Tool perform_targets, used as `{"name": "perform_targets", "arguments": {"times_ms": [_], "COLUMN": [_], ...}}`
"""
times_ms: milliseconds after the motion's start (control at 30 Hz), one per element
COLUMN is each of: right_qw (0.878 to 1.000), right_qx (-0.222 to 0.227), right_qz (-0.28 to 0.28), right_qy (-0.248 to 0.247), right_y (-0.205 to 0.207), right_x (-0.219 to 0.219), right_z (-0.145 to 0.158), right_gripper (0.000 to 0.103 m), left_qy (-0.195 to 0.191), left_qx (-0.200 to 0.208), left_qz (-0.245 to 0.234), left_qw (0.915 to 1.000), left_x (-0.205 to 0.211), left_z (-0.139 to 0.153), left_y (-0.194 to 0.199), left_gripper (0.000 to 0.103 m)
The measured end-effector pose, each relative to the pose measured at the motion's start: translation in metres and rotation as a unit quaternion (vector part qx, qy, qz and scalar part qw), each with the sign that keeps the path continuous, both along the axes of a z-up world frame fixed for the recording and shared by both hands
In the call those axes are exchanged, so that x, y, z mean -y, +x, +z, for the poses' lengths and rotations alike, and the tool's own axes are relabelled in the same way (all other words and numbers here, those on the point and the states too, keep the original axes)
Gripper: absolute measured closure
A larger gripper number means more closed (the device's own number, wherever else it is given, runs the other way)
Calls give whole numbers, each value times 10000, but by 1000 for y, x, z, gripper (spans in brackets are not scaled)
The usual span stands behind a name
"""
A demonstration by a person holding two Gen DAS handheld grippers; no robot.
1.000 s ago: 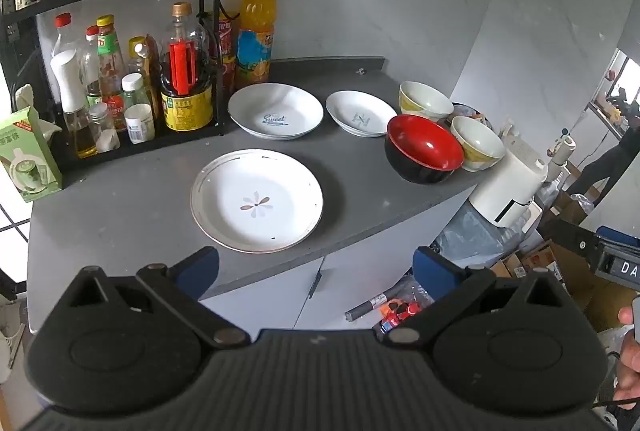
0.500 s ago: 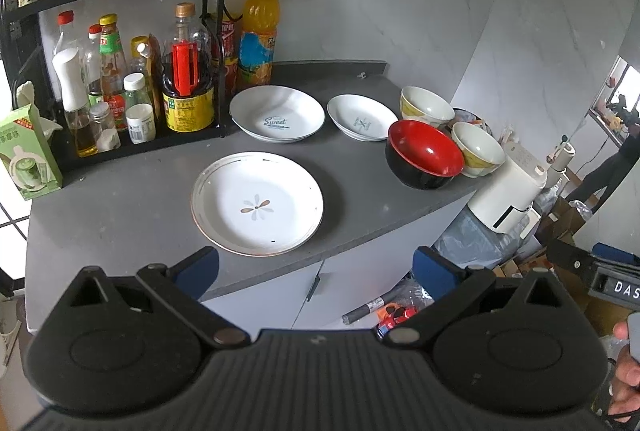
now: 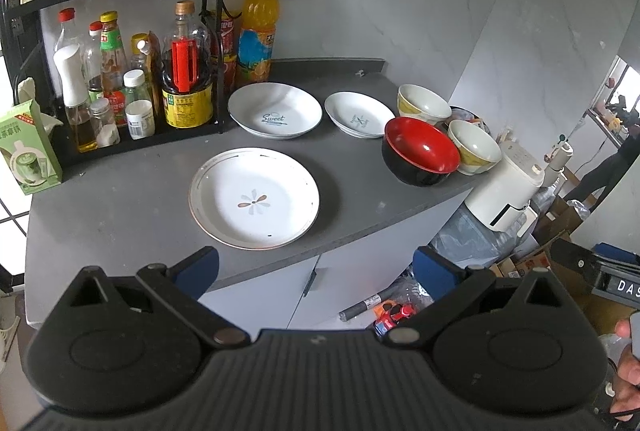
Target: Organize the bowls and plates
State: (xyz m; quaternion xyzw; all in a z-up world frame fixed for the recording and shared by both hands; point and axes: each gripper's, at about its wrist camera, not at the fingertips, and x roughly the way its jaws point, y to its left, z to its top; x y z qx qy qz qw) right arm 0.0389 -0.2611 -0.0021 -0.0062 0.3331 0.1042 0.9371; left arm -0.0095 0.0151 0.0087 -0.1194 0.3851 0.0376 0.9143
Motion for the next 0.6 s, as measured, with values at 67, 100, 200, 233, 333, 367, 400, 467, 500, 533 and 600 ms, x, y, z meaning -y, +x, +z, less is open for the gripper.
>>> {"name": "perform_targets", "arguments": {"times_ms": [67, 100, 200, 233, 333, 367, 400, 467, 500, 533, 600], "right_qw": [10000, 10000, 10000, 10000, 10000, 10000, 10000, 10000, 10000, 10000, 10000], "right_qx": [0, -2, 0, 6, 6, 6, 2, -12, -16, -13, -1], "right_qz": [2, 3, 9, 14, 12, 14, 13, 18, 27, 39, 52], "right_qy": [1, 0, 8, 5, 16, 24, 21, 23, 30, 35, 49], "right_y": [0, 0, -1, -2, -3, -3, -3, -3, -3, -3, -3], "right_x": [1, 1, 4, 6, 8, 8, 9, 10, 9, 8, 8], "right_z": [0, 0, 1, 1, 1, 2, 2, 2, 2, 3, 4], "right_gripper": [0, 0, 0, 0, 0, 0, 0, 0, 0, 0, 0], "left_qy": [8, 14, 4, -14, 5, 10, 1, -32, -55, -71, -61], "left_qx": [15, 22, 29, 22, 23, 23, 14, 12, 26, 31, 17], "left_qz": [-19, -31, -35, -39, -34, -22, -3, 23, 35, 46, 86], "left_qw": [10000, 10000, 10000, 10000, 10000, 10000, 10000, 10000, 10000, 10000, 9999], "left_x": [2, 3, 7, 8, 10, 10, 9, 7, 6, 6, 3], "left_z": [1, 1, 2, 2, 2, 2, 3, 3, 4, 5, 6], "left_y": [0, 0, -1, -2, -5, -5, -6, -8, -9, -11, -10], "left_gripper": [1, 1, 1, 1, 1, 1, 1, 1, 1, 1, 1]}}
